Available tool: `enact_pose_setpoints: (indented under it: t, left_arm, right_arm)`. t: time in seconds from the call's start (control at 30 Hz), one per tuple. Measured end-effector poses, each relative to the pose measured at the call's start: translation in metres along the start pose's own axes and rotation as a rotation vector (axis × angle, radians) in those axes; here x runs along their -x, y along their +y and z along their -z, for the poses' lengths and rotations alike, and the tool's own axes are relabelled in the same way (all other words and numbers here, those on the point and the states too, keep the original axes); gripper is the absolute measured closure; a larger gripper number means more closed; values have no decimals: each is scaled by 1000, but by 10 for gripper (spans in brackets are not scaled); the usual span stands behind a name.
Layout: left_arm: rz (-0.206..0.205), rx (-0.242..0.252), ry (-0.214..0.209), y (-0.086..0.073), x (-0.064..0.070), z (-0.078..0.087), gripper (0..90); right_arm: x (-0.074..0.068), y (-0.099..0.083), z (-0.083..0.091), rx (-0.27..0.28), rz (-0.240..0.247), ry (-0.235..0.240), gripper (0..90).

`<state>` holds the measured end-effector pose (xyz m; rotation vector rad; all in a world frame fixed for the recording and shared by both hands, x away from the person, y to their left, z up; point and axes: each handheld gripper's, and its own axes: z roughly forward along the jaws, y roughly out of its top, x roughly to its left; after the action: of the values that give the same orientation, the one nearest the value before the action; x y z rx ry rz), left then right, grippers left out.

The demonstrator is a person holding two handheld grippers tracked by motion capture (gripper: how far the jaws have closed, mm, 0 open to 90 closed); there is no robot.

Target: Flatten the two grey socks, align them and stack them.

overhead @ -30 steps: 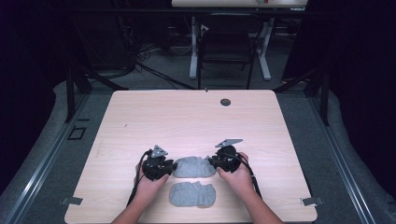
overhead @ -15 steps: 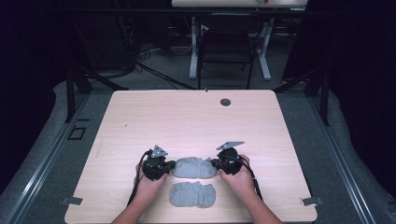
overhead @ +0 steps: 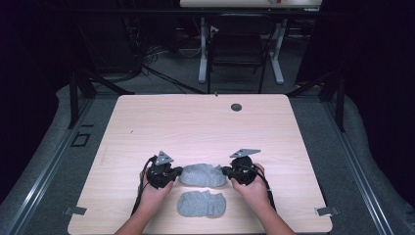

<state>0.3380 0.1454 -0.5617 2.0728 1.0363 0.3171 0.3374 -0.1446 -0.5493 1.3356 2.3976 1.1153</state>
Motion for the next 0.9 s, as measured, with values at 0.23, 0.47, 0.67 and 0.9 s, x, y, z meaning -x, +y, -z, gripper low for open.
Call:
enact_pose_setpoints:
  t: [0.23,0.47,0.67,0.9]
  left_arm:
    - [-25,15,-13,6,6,13,886]
    - [-31,11,-48,7,15,28,885]
    - [-55,12,-55,3,26,43,885]
    - [-66,18,-73,-6,35,57,885]
  right_arm:
    - [-6,5,13,29,19,9,874]
    - [-13,4,29,32,42,16,873]
    - [-22,0,43,32,76,39,872]
    - [-32,-8,54,34,87,67,870]
